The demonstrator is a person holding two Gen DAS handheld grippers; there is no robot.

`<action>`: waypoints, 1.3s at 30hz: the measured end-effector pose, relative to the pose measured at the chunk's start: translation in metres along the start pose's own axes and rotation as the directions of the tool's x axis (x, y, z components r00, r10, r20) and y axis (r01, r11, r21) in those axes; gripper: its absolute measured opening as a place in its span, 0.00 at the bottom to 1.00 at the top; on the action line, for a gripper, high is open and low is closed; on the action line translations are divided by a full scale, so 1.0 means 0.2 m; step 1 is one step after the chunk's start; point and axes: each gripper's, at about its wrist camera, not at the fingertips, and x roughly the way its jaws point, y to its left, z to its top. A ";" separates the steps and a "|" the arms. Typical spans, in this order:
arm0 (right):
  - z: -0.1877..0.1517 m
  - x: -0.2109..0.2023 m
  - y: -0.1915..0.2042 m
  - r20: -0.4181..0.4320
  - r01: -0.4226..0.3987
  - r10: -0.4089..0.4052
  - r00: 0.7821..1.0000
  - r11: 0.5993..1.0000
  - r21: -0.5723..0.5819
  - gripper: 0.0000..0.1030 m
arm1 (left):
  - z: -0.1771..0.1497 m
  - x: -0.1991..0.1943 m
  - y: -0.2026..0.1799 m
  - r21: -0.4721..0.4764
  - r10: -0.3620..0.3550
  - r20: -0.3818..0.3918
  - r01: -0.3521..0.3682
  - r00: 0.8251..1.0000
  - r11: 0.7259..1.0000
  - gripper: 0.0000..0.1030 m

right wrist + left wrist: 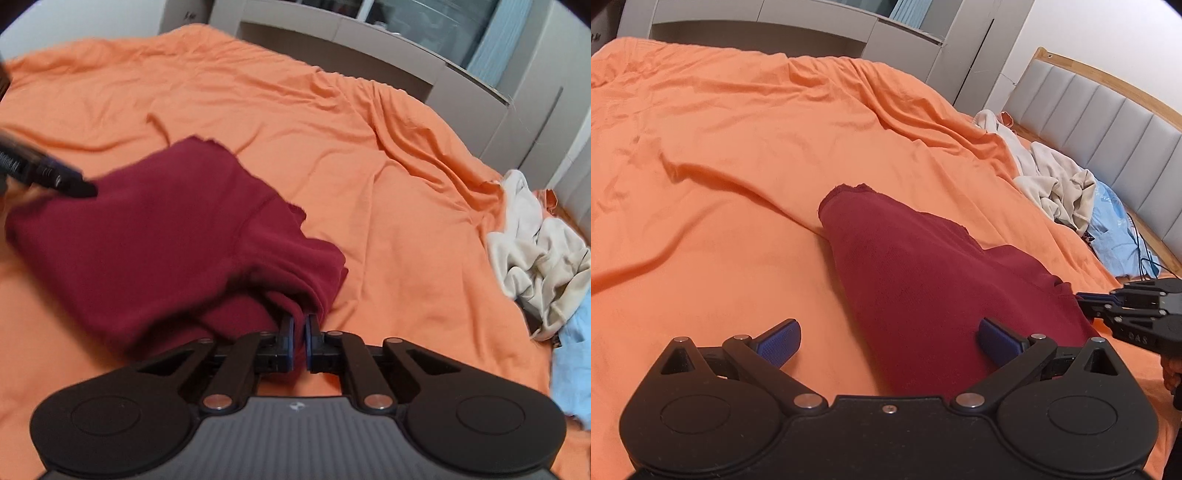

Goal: Fold small clothes

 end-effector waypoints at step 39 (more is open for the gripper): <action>-0.08 -0.02 -0.11 0.012 -0.146 0.145 0.989 0.986 0.085 0.06 | -0.01 0.03 0.00 0.007 0.005 -0.017 -0.005 1.000 1.000 0.99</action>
